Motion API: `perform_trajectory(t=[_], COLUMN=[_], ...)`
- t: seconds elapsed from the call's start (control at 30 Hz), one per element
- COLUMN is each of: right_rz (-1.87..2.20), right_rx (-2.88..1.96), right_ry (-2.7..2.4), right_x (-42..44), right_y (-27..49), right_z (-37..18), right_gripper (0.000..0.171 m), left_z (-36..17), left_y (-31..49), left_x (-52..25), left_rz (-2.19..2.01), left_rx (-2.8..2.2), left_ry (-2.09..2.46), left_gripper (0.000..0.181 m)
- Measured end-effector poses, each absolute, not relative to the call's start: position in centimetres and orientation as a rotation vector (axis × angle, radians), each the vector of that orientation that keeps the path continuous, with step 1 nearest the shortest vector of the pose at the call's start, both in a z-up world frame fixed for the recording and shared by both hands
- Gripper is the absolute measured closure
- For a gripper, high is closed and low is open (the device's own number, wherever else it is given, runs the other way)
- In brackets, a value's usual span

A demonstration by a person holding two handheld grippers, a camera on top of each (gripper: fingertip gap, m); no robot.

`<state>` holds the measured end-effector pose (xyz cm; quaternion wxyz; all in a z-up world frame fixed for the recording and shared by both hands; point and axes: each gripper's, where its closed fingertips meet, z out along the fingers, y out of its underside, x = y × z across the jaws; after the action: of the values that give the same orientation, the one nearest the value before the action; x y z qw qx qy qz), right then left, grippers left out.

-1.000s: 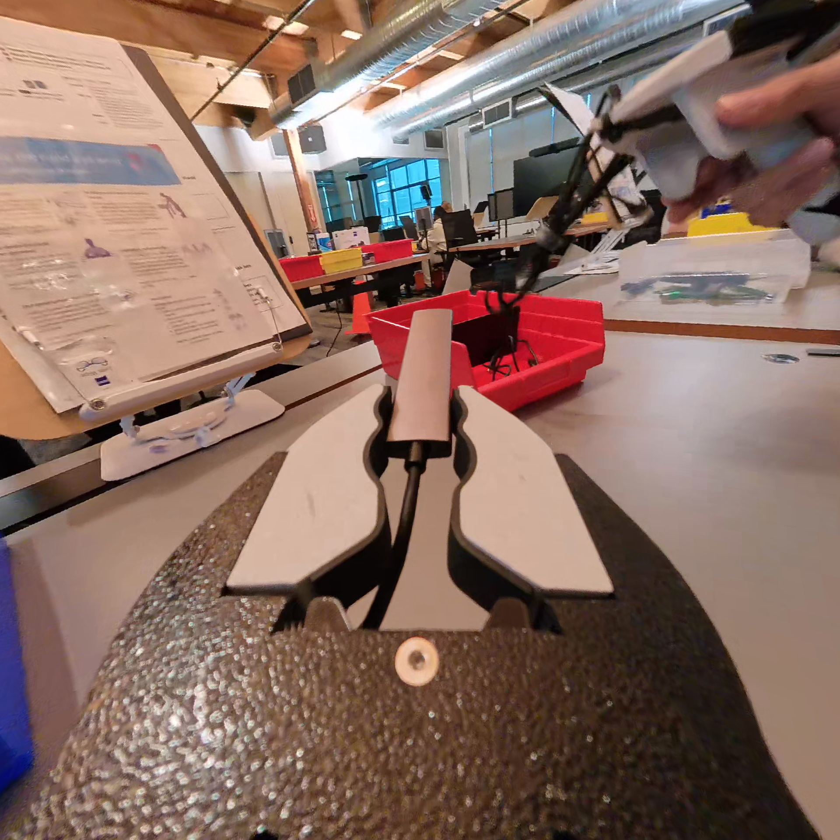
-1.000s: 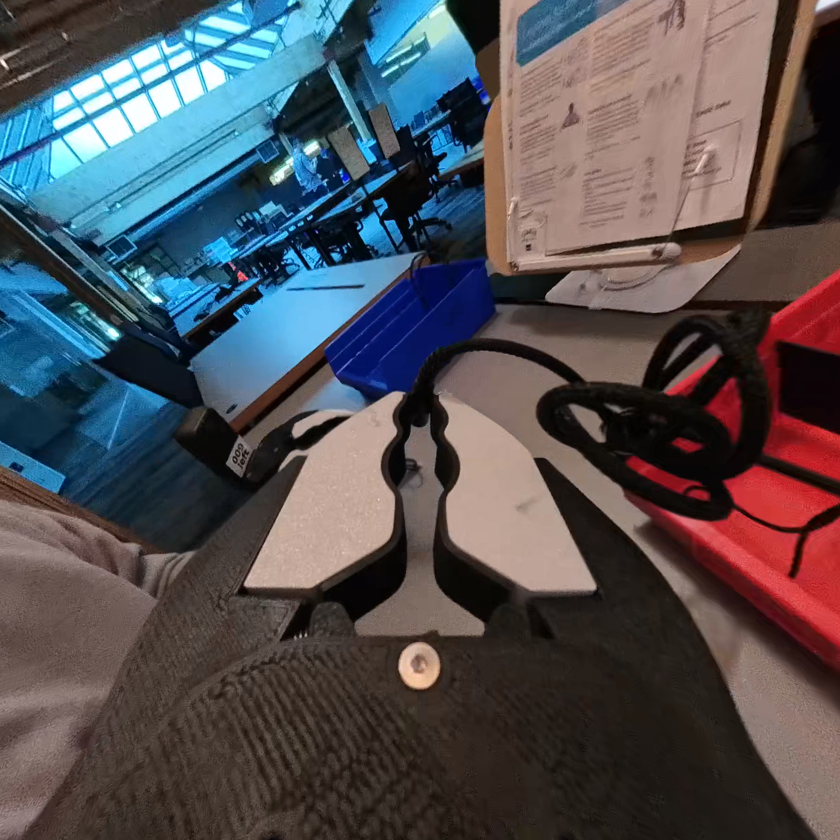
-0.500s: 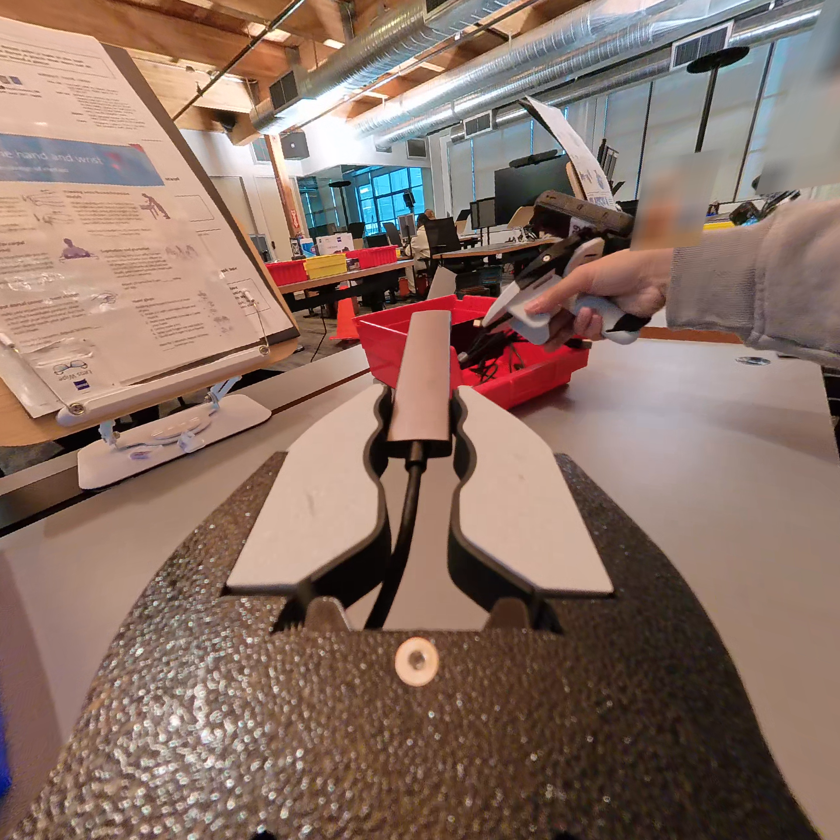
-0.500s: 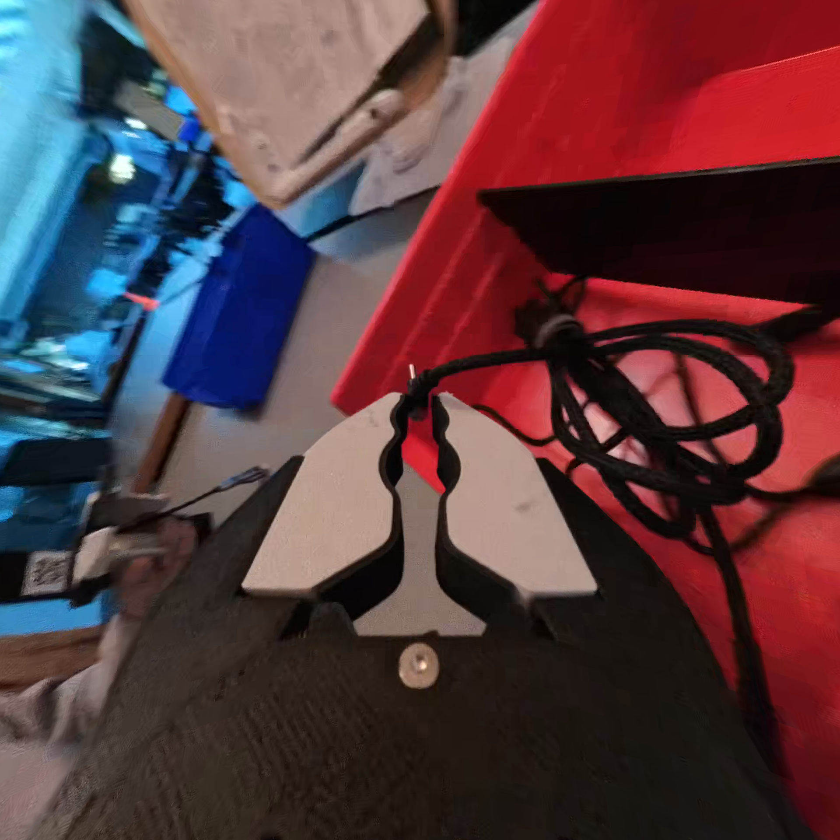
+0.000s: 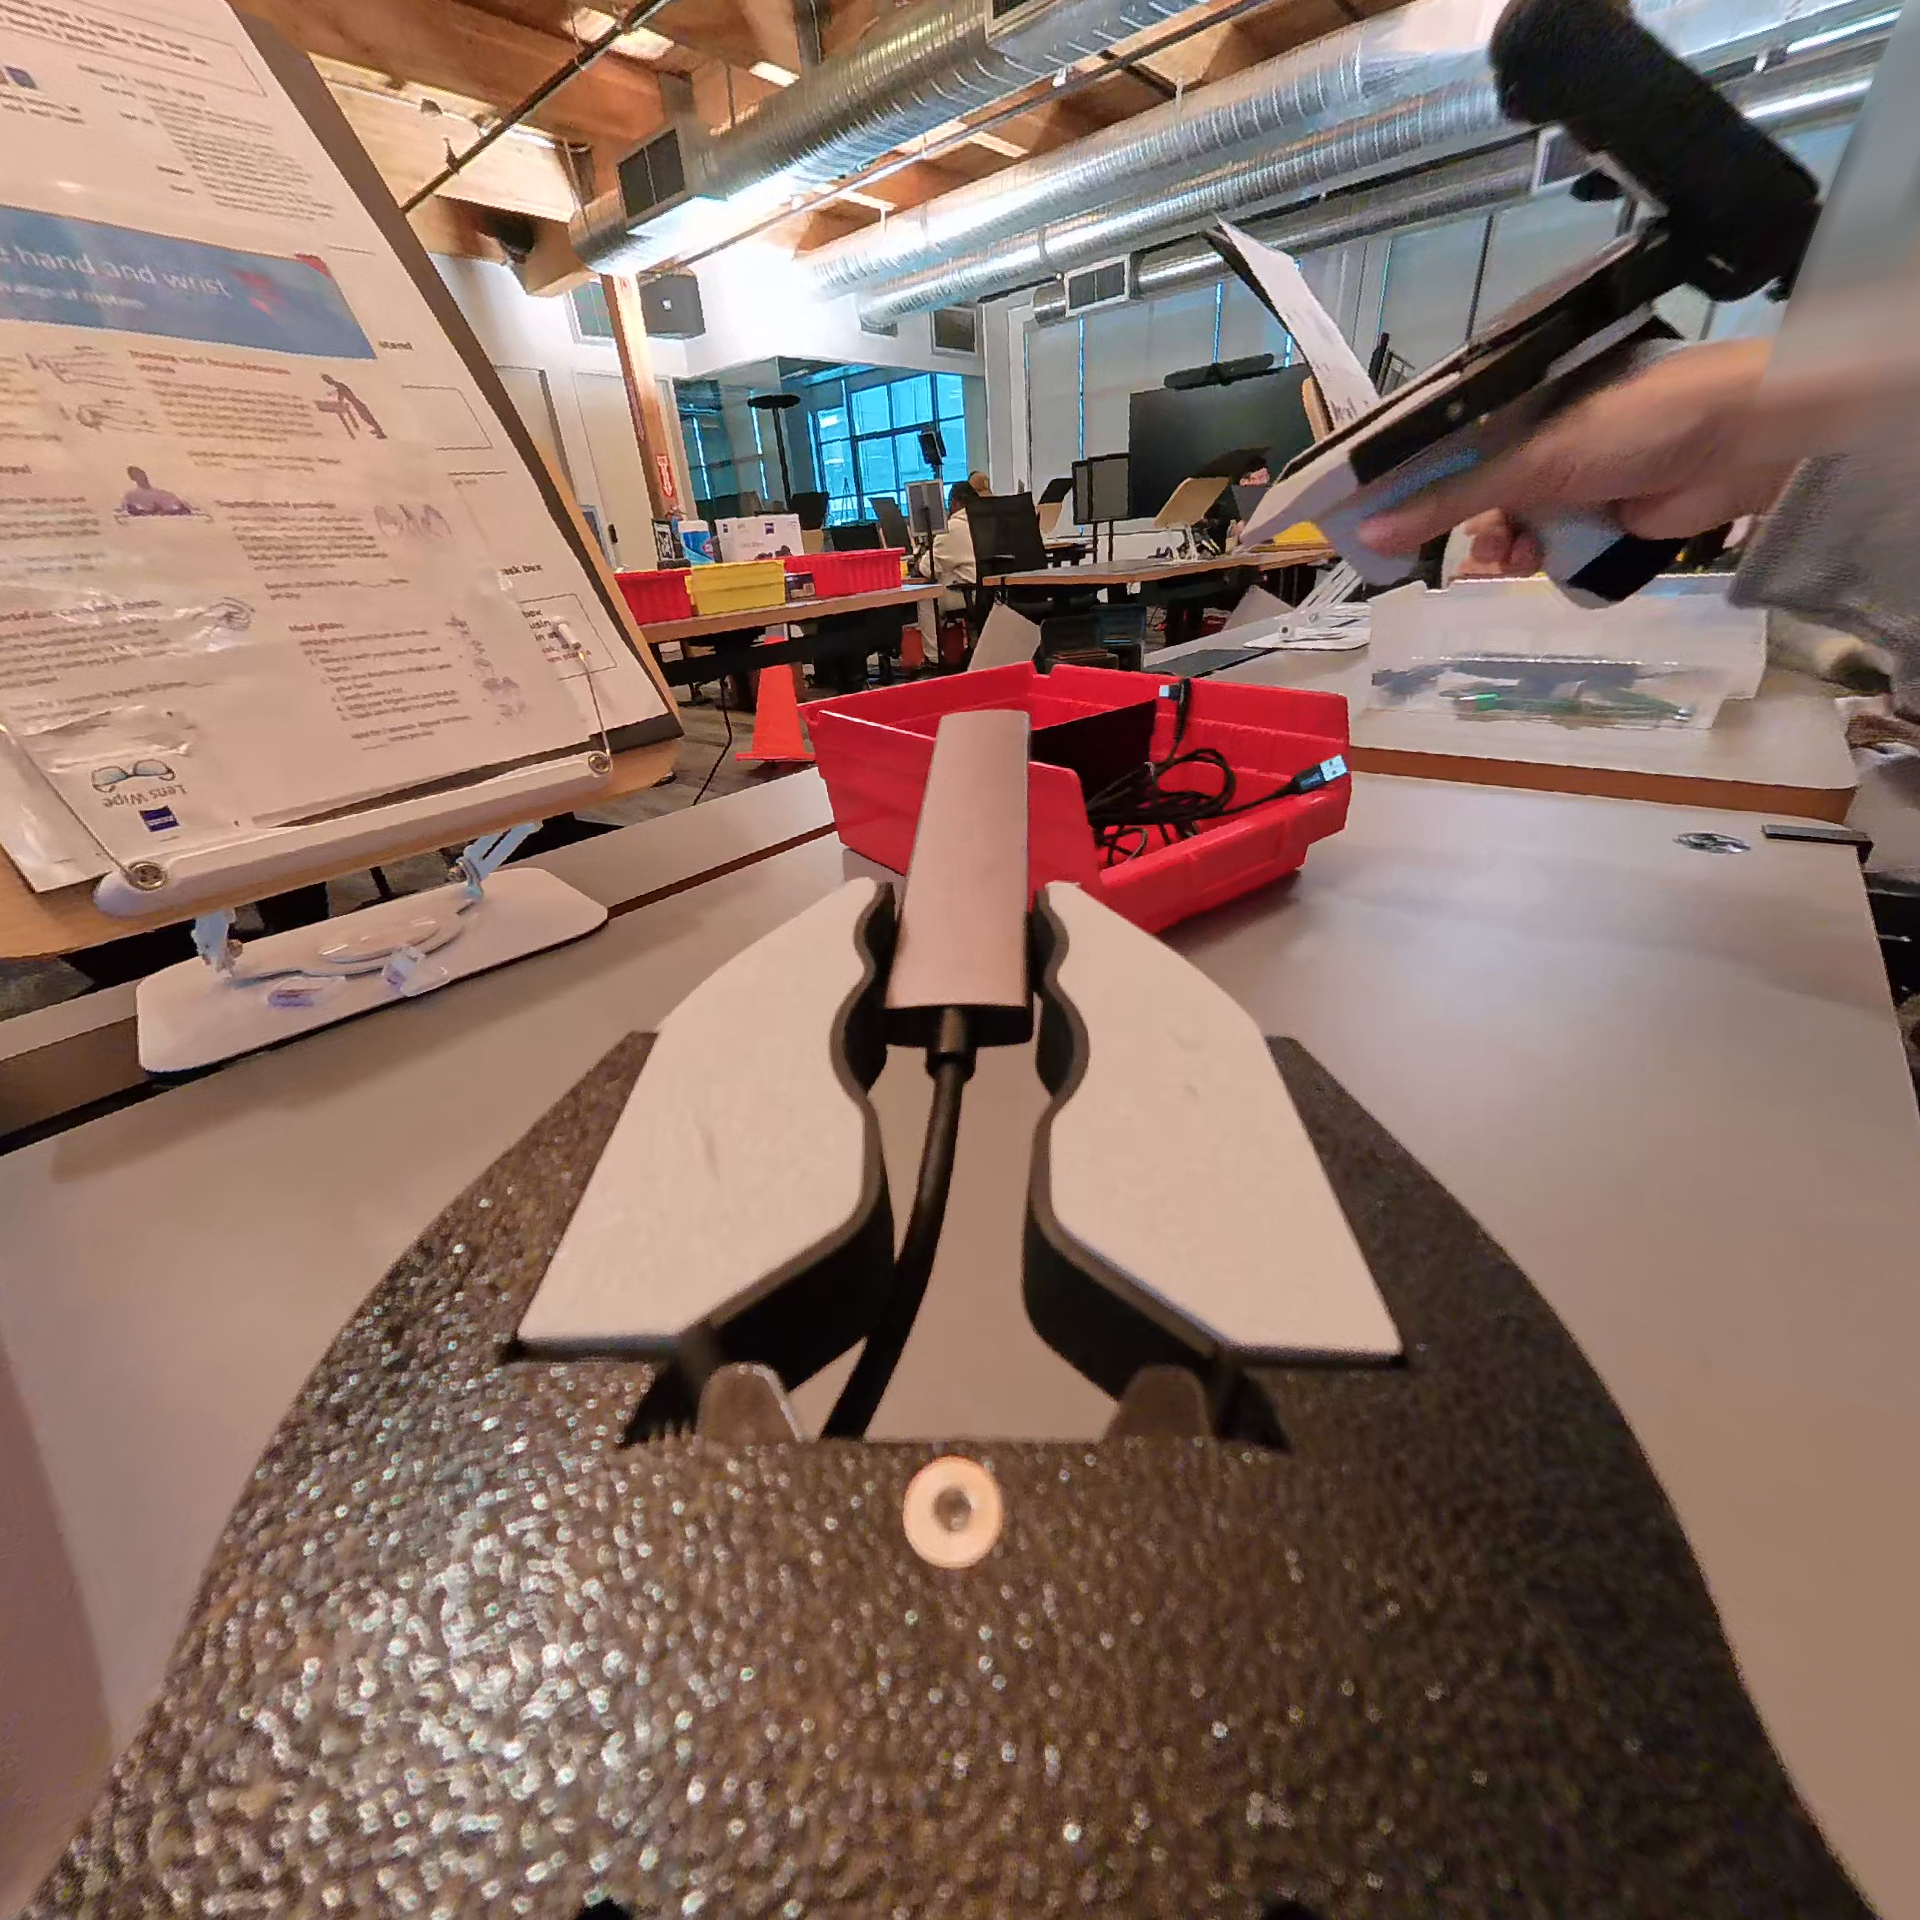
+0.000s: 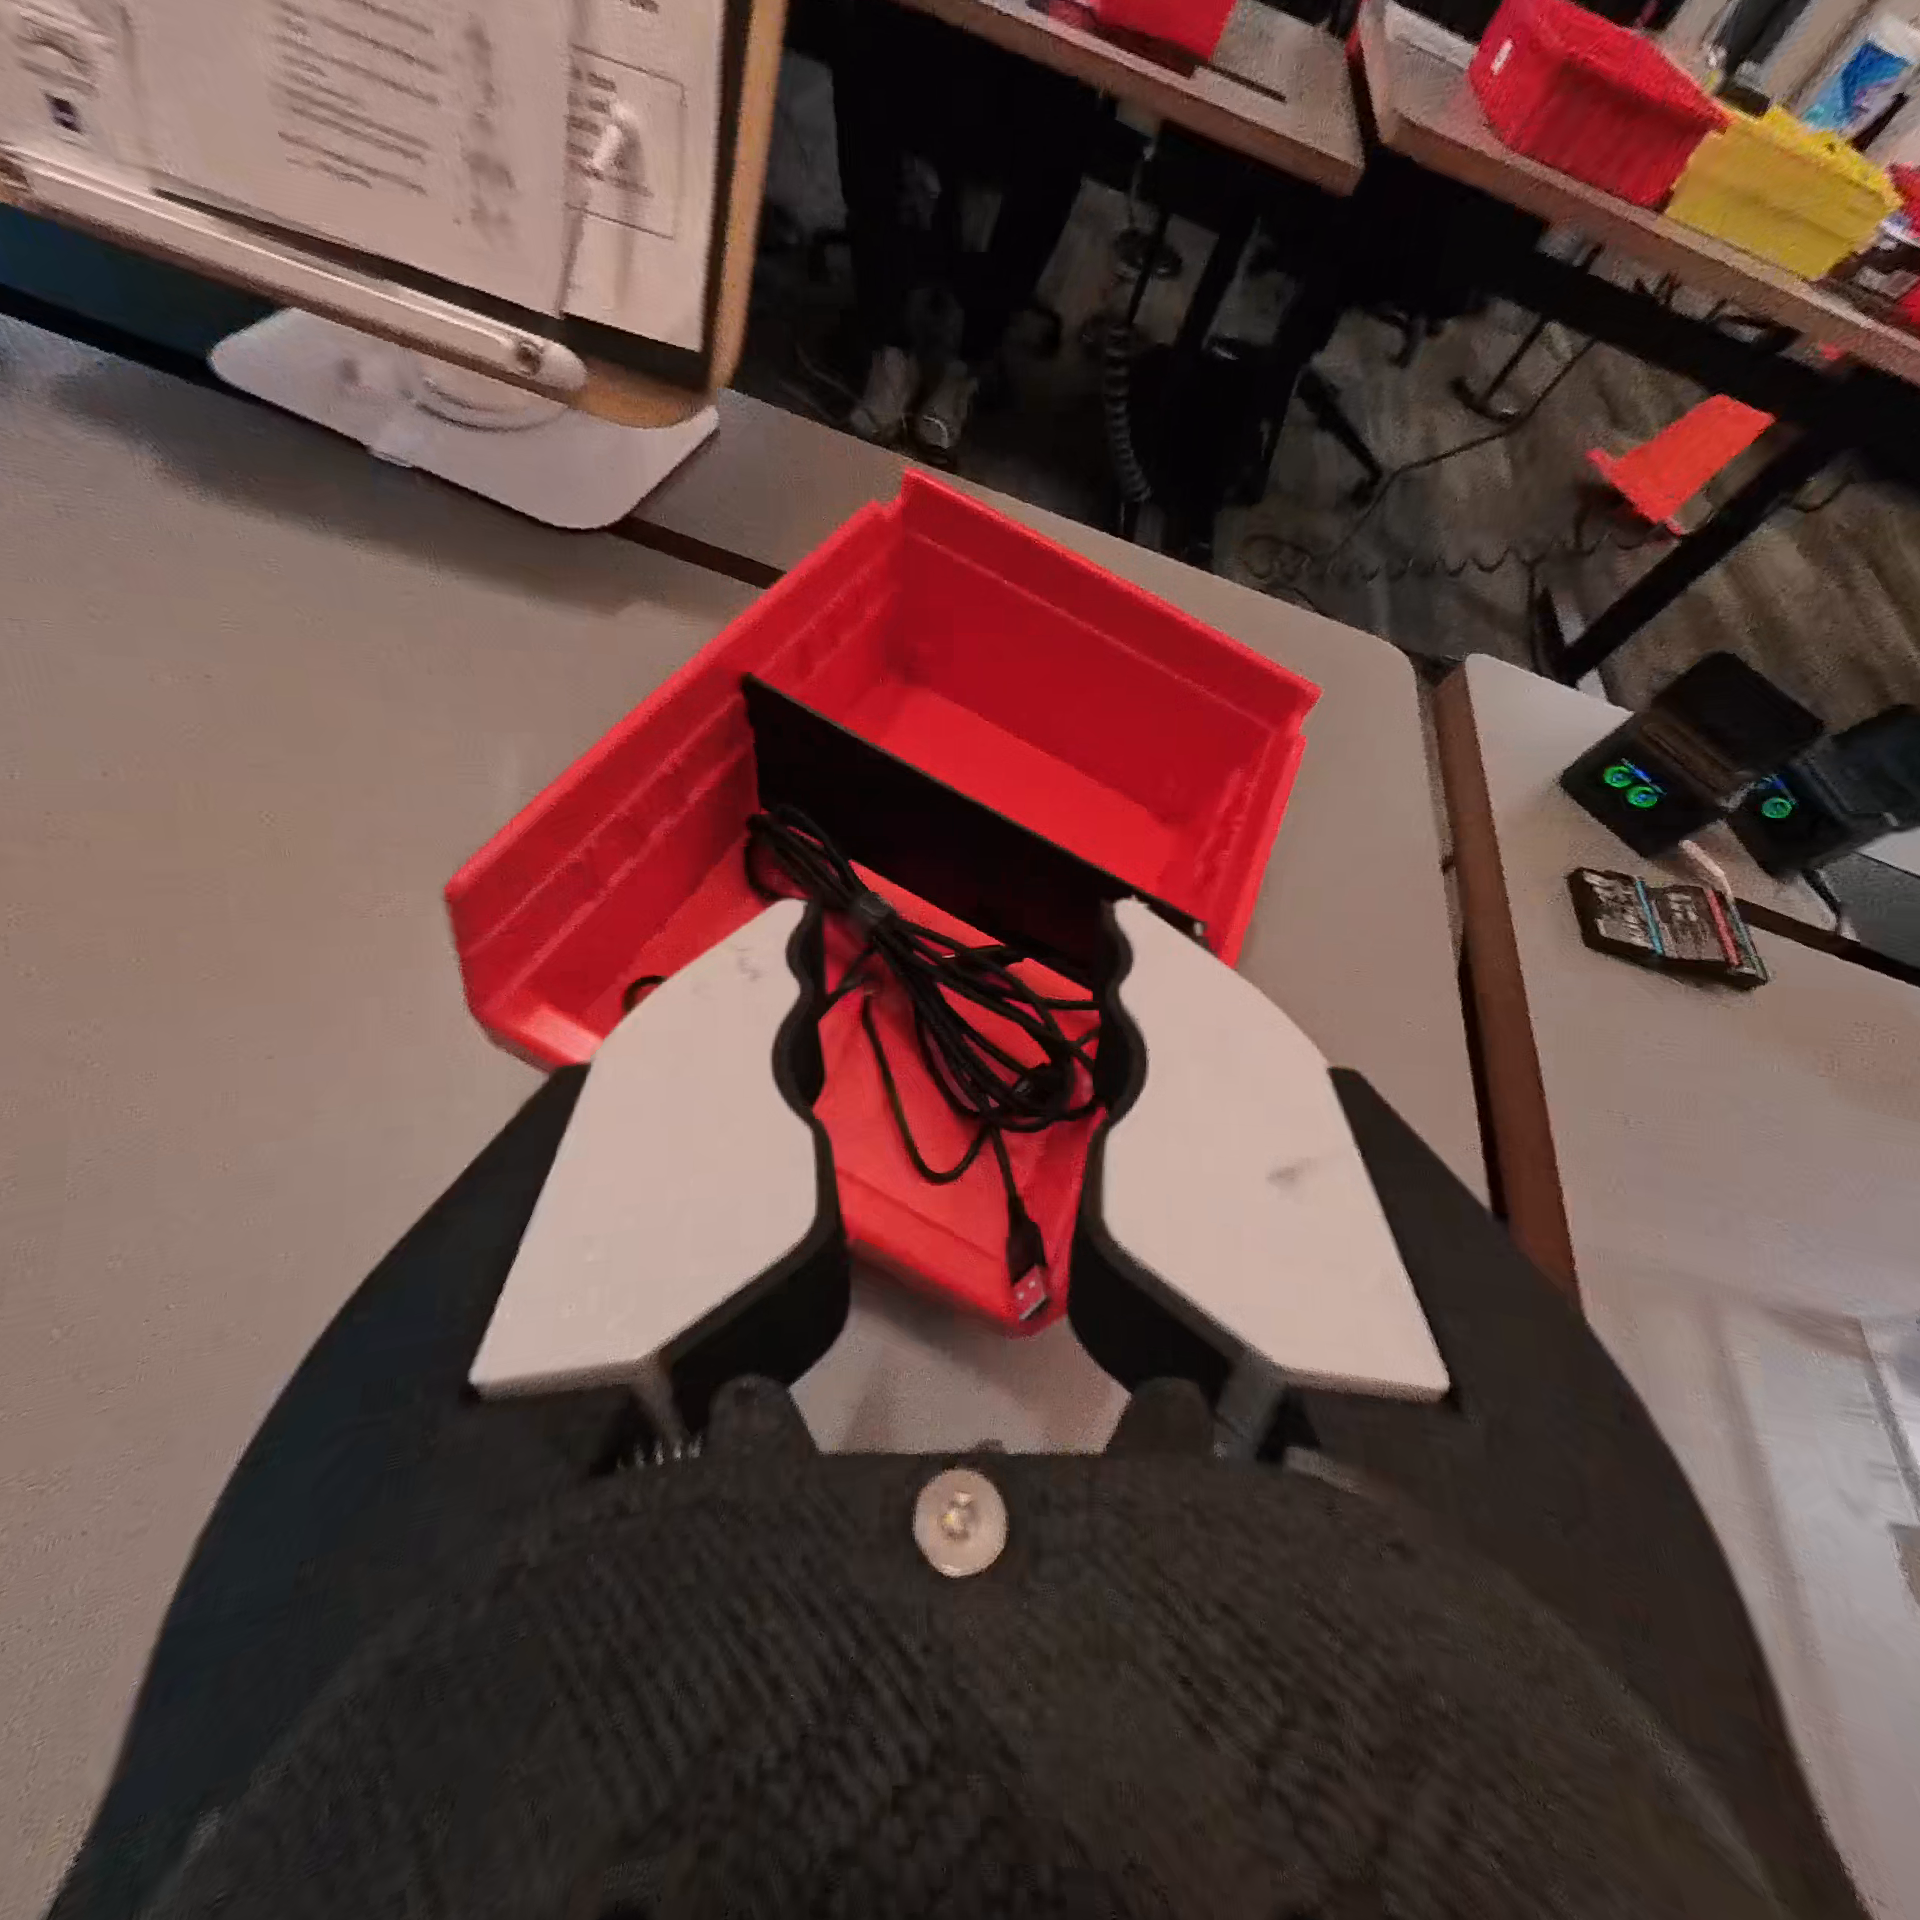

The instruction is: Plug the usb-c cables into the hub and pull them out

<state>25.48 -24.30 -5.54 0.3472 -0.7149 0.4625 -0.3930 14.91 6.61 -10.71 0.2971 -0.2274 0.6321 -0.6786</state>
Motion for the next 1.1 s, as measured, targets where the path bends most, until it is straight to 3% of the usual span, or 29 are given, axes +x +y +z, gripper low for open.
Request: perform_trajectory(t=[0.33, 0.7, 0.9, 1.0, 1.1], right_rz=[-0.241, 0.012, 0.011, -0.051, -0.217], right_rx=[-1.91, -1.8, -1.801, -1.751, -1.7], right_ry=[0.188, 0.0, -0.004, 0.022, 0.097], right_x=[10.8, 7.5, 7.6, 8.7, 11.5], right_y=[-2.6, 1.7, 1.9, 0.9, -1.8], right_z=[-8.6, -9.4, -8.8, -6.3, -2.3], right_gripper=[0.112, 0.147, 0.147, 0.147, 0.147], left_z=[-10.0, -10.5, -10.0, -8.8, -8.3], left_y=[4.0, 3.3, 3.4, 4.4, 6.5], left_x=[10.7, 7.5, 7.6, 9.7, 12.1], left_rz=[-2.176, -2.304, -2.33, -2.264, -2.157], left_rx=[-0.288, -0.026, -0.034, -0.181, -0.324], left_ry=[1.854, 2.017, 1.954, 1.744, 1.58], left_gripper=[0.158, 0.158, 0.156, 0.108, 0.103])
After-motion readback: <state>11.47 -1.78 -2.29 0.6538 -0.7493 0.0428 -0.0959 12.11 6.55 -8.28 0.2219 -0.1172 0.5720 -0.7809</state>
